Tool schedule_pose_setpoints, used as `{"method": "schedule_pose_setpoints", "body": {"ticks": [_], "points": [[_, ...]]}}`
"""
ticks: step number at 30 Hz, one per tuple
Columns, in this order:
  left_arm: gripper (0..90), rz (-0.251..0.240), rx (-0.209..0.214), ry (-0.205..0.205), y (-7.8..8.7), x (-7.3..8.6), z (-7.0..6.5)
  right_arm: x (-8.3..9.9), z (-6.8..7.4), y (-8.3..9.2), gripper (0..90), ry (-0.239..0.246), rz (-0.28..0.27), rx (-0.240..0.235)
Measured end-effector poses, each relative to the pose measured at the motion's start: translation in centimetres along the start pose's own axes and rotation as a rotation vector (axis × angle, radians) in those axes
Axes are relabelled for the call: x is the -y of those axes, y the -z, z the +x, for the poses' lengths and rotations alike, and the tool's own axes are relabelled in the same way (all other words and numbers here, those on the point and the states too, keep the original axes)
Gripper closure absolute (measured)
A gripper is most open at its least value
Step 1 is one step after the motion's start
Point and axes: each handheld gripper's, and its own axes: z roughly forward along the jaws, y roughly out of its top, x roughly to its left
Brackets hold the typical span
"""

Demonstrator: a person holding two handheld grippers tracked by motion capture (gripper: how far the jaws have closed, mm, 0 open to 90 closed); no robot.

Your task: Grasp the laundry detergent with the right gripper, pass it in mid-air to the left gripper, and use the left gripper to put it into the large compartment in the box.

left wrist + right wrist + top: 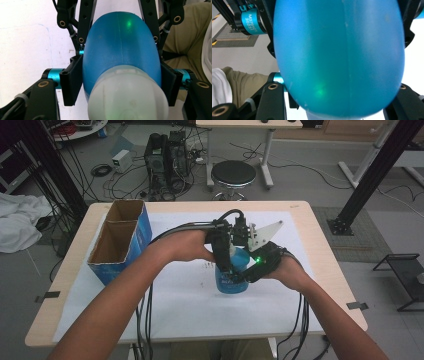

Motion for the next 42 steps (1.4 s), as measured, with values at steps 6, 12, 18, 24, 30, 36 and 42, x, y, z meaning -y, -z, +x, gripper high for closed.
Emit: {"method": "schedule_pose_setpoints", "body": {"ticks": [6,12,18,24,30,36,42], "points": [[37.1,0.009,-0.006,-0.014,0.0,-0.1,-0.1,0.1,-0.1,0.0,43.6,0.018,0.000,-0.011],[37.5,0.016,-0.015,-0.023,0.0,-0.2,-0.3,0.1,0.0,0.0,43.6,0.017,0.000,-0.014],[37.7,0.018,-0.026,-0.029,0.0,-0.3,-0.5,0.1,0.1,0.0,43.4,0.019,0.003,-0.015],[37.9,0.018,-0.022,-0.027,0.7,-0.4,-0.5,-0.1,0.3,0.6,27.0,0.037,-0.007,0.011],[37.9,0.016,-0.016,-0.006,1.4,0.6,-0.1,1.0,0.6,2.7,21.2,-0.010,0.052,0.062],[37.8,0.037,-0.032,0.023,1.8,1.8,0.3,2.1,0.5,4.6,21.2,-0.076,0.095,0.152],[37.8,0.029,-0.049,0.056,2.2,2.9,0.7,3.0,-0.2,6.2,21.2,-0.133,0.170,0.230]]}}
